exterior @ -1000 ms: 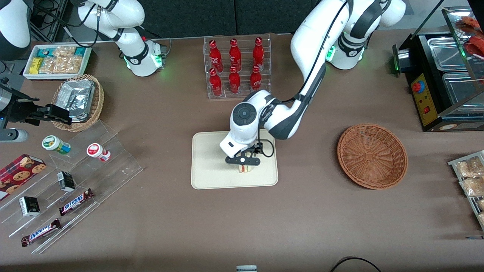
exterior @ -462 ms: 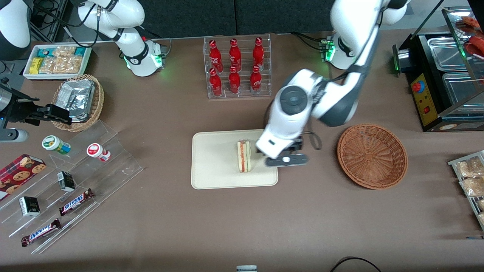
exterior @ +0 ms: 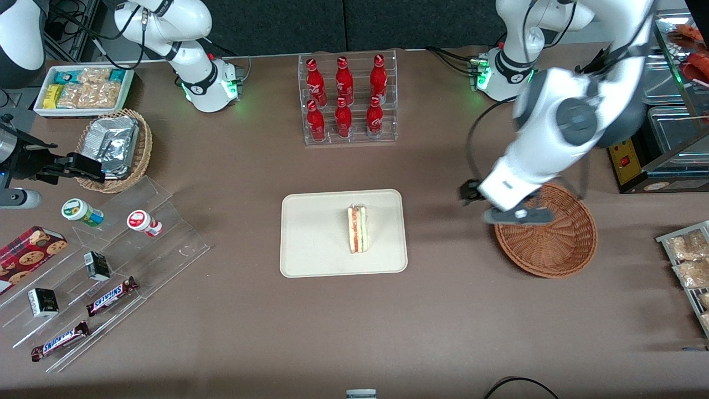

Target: Place sandwich from basket to tray

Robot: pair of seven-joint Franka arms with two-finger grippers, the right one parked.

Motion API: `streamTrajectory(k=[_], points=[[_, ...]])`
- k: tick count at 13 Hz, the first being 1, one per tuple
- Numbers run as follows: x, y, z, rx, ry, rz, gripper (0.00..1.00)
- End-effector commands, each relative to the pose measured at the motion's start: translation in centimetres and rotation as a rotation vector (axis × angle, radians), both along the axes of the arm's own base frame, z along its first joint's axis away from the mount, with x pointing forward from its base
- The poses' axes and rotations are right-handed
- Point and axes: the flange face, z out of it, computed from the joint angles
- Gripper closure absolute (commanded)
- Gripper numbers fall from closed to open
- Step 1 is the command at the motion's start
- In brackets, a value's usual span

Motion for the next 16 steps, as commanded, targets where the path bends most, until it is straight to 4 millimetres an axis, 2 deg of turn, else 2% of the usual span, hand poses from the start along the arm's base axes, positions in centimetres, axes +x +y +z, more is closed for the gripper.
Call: streamTrajectory(k=[1,2,3,5,9,14,16], points=[[-3.5,7.3,3.3,-0.012,0.047,0.003,0.0],[-3.7,10.1,5.3,-0.012,0.05,0.021,0.0],[-3.9,11.8,7.2,-0.001,0.046,0.03,0.0],[-3.2,13.8,10.4,0.014,0.019,0.058,0.0],[-1.9,14.1,15.2,0.021,-0.019,0.069,0.0],[-1.8,14.7,17.8,0.071,-0.043,0.075,0.0],[-1.6,15.8,18.3,0.071,-0.048,0.096,0.0]])
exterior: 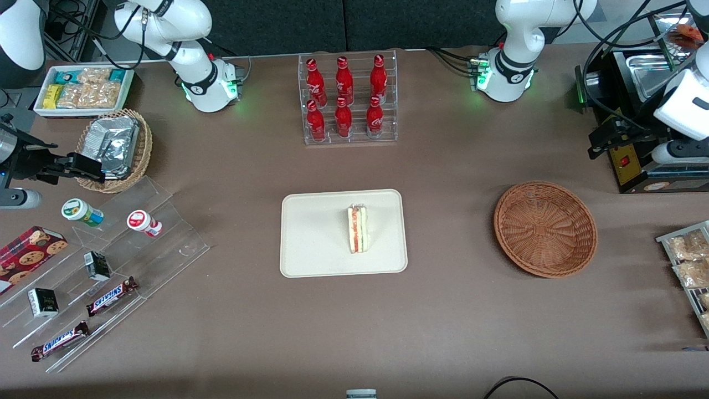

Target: Place sandwich from basket to tray

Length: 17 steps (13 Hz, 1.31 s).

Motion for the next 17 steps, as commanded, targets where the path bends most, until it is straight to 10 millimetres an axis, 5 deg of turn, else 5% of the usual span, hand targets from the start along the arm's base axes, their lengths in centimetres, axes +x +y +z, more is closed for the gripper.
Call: streamTrajectory(k=[1,2,8,17], points=[[0.9,1.7,0.0,0.015,0.024,0.037,0.0],[1.0,2.8,-0.2,0.012,0.028,0.055,0.0],[0.9,2.3,0.1,0.012,0.021,0.046,0.0],[-0.1,-0.4,0.8,0.019,0.091,-0.014,0.0]])
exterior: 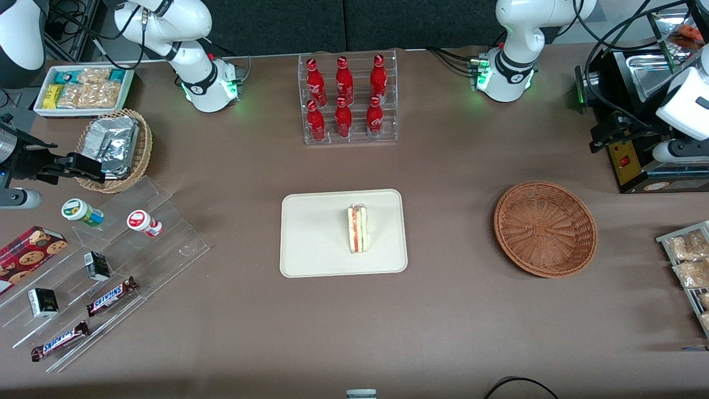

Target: Place sandwich from basket to tray

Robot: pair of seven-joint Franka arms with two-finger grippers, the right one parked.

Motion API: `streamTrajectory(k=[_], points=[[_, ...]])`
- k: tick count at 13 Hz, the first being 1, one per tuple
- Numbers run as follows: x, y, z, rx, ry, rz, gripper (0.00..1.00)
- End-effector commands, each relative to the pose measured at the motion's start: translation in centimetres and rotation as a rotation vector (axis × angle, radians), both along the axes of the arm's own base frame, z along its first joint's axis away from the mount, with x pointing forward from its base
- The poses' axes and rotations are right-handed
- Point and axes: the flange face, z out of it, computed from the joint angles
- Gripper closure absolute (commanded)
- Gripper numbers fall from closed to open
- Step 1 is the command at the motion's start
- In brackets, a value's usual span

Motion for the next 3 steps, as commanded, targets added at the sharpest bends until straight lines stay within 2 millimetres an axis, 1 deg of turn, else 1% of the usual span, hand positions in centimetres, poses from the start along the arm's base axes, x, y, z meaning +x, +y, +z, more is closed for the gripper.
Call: streamTrajectory(k=[1,3], points=[[0.18,0.18,0.51,0.012,0.014,-0.005,0.0],[0.19,0.34,0.44,0.012,0.016,-0.002,0.0]])
